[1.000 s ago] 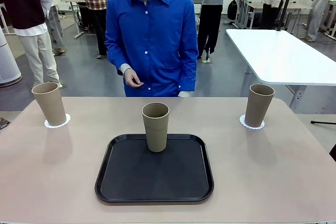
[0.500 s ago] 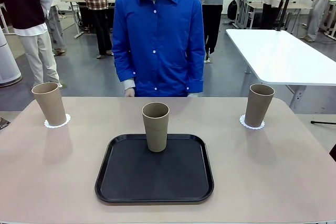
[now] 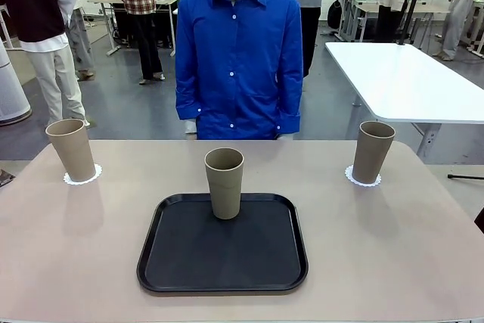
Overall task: Place coasters on the table and set cups on them.
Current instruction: Take one Reusable plastic cup from the Flat Tray and place it on a coaster set by the human.
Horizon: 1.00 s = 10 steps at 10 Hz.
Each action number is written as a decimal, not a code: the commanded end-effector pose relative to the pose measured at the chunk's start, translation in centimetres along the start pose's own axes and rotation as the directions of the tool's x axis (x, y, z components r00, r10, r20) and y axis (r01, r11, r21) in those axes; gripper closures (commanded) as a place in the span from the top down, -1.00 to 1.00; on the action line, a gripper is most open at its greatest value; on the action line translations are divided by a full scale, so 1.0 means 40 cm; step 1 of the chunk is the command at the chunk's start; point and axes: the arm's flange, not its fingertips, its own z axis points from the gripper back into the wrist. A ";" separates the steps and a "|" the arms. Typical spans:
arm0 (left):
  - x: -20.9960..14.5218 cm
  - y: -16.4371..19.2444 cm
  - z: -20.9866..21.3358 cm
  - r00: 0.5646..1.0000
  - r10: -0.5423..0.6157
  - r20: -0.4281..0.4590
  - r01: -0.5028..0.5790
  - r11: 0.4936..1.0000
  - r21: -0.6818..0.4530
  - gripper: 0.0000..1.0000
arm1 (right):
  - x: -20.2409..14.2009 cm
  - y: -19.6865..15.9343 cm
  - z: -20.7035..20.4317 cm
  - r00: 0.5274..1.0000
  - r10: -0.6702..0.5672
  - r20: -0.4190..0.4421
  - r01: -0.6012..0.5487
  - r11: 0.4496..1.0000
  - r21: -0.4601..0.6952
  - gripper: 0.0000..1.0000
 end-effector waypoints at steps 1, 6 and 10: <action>0.122 -0.155 -0.399 0.916 -0.311 -0.254 0.351 0.927 0.128 1.00 | -0.004 0.000 -0.003 1.000 -0.003 0.004 0.003 1.000 -0.002 1.00; 0.148 -0.198 -0.638 0.856 -0.341 -0.388 0.422 0.895 0.145 1.00 | -0.004 0.000 -0.003 1.000 -0.003 0.004 0.003 1.000 -0.002 1.00; 0.106 -0.163 -0.807 0.748 -0.403 -0.527 0.550 0.821 0.153 1.00 | -0.004 0.000 -0.003 1.000 -0.003 0.004 0.003 1.000 -0.002 1.00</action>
